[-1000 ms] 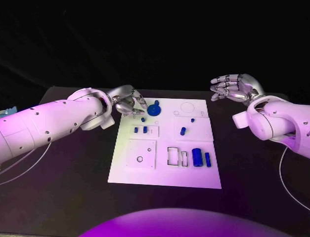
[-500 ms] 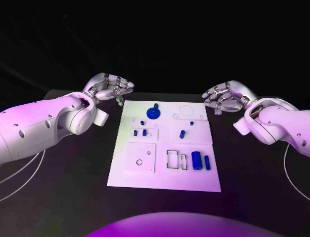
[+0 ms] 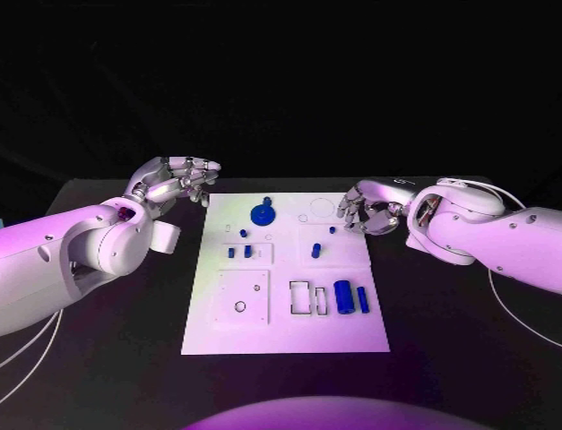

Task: Assemble the parts on the task board

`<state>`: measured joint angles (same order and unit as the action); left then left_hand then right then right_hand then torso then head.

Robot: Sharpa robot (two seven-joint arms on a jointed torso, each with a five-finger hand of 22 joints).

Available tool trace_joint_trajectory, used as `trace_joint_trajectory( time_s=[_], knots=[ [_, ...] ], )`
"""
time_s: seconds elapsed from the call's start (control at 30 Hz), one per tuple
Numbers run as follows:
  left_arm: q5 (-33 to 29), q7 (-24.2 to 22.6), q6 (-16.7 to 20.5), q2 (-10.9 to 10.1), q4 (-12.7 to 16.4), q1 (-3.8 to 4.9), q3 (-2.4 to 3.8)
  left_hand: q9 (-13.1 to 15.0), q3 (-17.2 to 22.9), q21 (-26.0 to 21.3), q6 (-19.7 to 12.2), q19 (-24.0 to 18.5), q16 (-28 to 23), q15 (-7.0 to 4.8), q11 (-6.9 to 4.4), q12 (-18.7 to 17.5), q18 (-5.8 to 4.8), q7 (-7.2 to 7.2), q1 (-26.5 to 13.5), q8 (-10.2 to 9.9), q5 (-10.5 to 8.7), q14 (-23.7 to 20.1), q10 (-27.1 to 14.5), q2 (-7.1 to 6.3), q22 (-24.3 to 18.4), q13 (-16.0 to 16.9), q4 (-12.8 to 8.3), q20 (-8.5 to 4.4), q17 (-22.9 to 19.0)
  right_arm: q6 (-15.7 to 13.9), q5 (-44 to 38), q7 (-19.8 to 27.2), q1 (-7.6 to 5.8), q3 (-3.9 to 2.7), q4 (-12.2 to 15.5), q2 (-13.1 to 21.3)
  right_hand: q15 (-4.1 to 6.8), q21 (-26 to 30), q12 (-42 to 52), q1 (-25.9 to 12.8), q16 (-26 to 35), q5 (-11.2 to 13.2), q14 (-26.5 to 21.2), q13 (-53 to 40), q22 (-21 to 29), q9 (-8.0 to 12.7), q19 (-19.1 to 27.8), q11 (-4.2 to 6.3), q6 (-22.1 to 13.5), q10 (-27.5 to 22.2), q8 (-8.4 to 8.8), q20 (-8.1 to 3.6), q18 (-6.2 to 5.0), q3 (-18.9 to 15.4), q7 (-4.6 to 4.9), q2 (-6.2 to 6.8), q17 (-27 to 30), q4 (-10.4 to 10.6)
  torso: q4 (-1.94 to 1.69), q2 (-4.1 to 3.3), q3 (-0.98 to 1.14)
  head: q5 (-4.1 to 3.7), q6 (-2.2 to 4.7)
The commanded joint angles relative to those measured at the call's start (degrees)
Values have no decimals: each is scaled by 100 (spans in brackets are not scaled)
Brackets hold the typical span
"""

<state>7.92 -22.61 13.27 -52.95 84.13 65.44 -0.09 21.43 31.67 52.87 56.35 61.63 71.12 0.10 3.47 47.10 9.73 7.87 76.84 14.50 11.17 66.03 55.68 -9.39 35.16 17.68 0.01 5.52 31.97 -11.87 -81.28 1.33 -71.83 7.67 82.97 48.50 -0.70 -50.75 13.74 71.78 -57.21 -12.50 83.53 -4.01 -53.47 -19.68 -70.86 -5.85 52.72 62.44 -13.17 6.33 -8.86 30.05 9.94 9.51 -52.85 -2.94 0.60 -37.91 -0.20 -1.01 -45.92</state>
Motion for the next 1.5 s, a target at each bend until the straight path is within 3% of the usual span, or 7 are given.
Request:
trace_joint_trajectory(
  time_s=[0.03,0.2,0.33,0.57,0.7,1.03,1.5],
  knots=[
    [-436,-264,-266,-26,186,-21,6,44,-11,-43,-8,15,34,-35,3,65,82,-3,-41,29,17,1,-77,23,-12,41,39,-23,8,179,-1070,-470,0,-4,33,-60,-11,-276,-63,-1,-296,19,105,-6,-256,8,-131,-20,-56,-77,49,11,85,32,28,46,-261,20,18,-8,8,-35,25],
    [-492,-316,-346,-31,356,-42,7,110,4,-72,-94,10,27,-18,25,68,80,14,-73,1,21,-45,-225,22,-24,66,62,-13,-19,-32,-1299,-579,12,-3,31,-178,-23,-462,-100,10,-499,6,127,-8,-431,10,-197,-34,-73,-101,72,22,114,63,44,53,-427,16,40,-12,6,-35,26],
    [-507,-339,-382,-22,400,-47,7,121,4,-77,-110,7,20,-14,31,67,79,19,-82,-5,20,-61,-242,20,-26,68,68,-10,-40,-122,-1387,-633,27,-3,7,-275,-32,-627,-112,18,-644,1,144,-13,-587,9,-261,-43,-72,-99,80,30,143,91,57,40,-553,18,26,-17,4,-25,29],
    [-515,-361,-401,-31,434,-51,7,144,5,-88,-128,3,19,-6,39,64,78,24,-93,-9,21,-76,-278,20,-31,71,75,-4,-40,-86,-1440,-639,108,2,-47,-400,-20,-928,-71,74,-916,-26,164,-55,-872,-18,-363,-19,3,27,52,30,185,168,38,-2,-767,-4,3,-24,-6,-29,10],
    [-516,-362,-396,-41,462,-51,7,186,15,-102,-142,0,24,5,51,33,78,31,-100,-5,25,-92,-356,25,-36,61,78,5,-34,-61,-1463,-645,154,3,-123,-476,-15,-965,-57,85,-952,-39,157,-70,-910,-29,-363,-7,32,63,38,27,188,185,31,-12,-783,-12,28,-23,0,8,-4],
    [-517,-350,-411,-51,515,-52,7,243,25,-114,-171,6,43,20,71,-37,79,43,-111,-5,26,-93,-447,25,-40,27,82,18,-1,-12,-1499,-660,226,3,-321,-614,1,-1072,-29,99,-1006,-37,144,-98,-1016,-51,-392,17,92,135,9,17,203,205,7,-26,-807,-23,19,-17,4,9,-29],
    [-513,-314,-437,-51,517,-52,7,253,28,-115,-180,8,52,23,75,-50,79,46,-110,-6,26,-87,-460,26,-41,20,81,21,18,-35,-1498,-625,339,4,-477,-751,35,-1273,18,132,-1156,-10,160,-146,-1211,-94,-466,63,197,251,-45,-8,237,243,-39,-82,-922,-40,39,-20,9,52,-57]
  ],
)
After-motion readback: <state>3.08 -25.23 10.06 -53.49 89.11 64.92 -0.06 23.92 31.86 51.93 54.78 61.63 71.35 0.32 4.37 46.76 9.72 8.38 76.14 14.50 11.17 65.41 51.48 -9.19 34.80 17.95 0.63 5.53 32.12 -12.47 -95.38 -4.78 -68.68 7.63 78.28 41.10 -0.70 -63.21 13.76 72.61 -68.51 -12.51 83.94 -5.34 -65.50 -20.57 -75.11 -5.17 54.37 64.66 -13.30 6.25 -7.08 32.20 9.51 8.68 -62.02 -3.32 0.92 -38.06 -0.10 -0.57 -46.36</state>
